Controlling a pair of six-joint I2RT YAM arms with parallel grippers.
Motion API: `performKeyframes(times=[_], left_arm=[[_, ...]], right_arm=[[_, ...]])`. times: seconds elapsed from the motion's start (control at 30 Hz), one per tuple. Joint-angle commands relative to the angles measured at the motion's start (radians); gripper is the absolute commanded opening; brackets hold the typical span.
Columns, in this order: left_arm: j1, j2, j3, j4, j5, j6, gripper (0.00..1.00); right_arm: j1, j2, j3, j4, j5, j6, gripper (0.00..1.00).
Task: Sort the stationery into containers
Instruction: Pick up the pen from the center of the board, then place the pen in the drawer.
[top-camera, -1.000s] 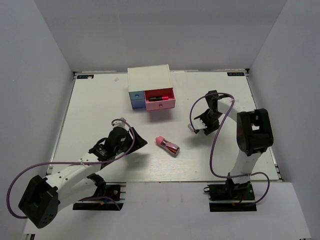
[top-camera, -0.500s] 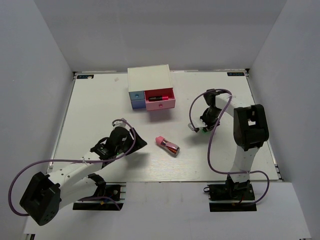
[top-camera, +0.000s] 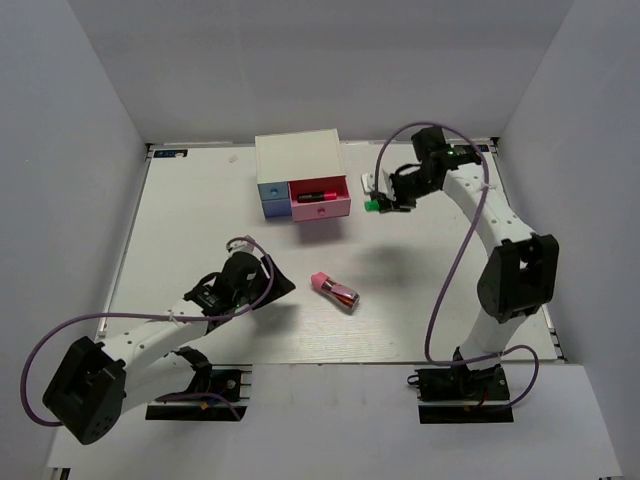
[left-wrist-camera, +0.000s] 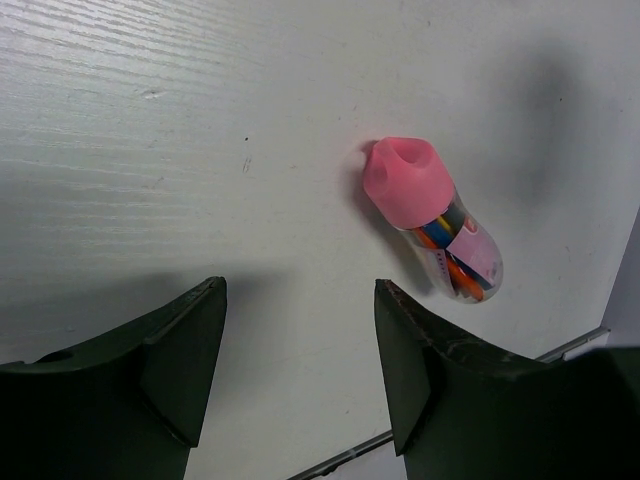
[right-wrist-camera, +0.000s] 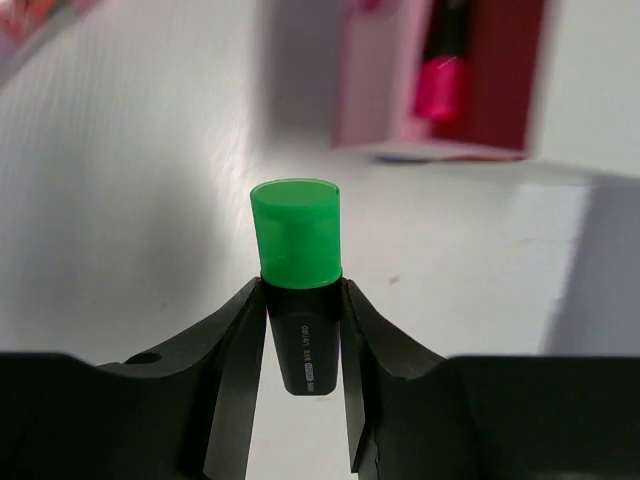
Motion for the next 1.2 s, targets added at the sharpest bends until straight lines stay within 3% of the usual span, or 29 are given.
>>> performKeyframes(times=[0.0,0.13,0.3,0.53,0.77,0.87,0.97,1.0,1.1,1.17], left_arm=[[-0.001,0.014,0.03,0.032,0.005,0.006,0.71],[-0.001,0.025,0.041,0.032,0.005,0.015,0.71],[-0.001,0.025,0.041,0.041,0.014,0.015,0.71],[-0.001,-0.022,0.041,0.01,-0.005,0.015,0.71],[-0.001,-0.074,0.012,-0.01,-0.014,-0.003,0.71],[-0.001,-0.065,0.012,-0.01,-0.023,-0.003,0.71],[-0.001,-0.052,0.012,0.0,-0.023,-0.003,0.71],[-0.001,-0.052,0.012,0.0,-0.014,-0.003,0.71],[-0.001,-0.042,0.012,0.0,-0.014,-0.003,0.71],[-0.001,-0.042,0.012,0.0,-0.014,-0.003,0.71]], right_arm=[[0.04,-0.081,0.073,0.149,-0.199,0.327,0.14],[0.103,-0.078,0.121,0.342,-0.232,0.572,0.14],[0.169,0.035,0.219,0.474,-0.223,0.808,0.14],[0.228,0.168,0.282,0.551,-0.153,0.827,0.22],[0.232,0.192,0.254,0.542,-0.085,0.783,0.53],[0.229,0.183,0.263,0.548,-0.091,0.798,0.55],[0.229,0.163,0.257,0.556,-0.116,0.815,0.49],[0.228,0.152,0.254,0.542,-0.146,0.813,0.34],[0.223,0.137,0.256,0.434,-0.257,0.721,0.03],[0.228,0.128,0.257,0.334,-0.295,0.586,0.0]])
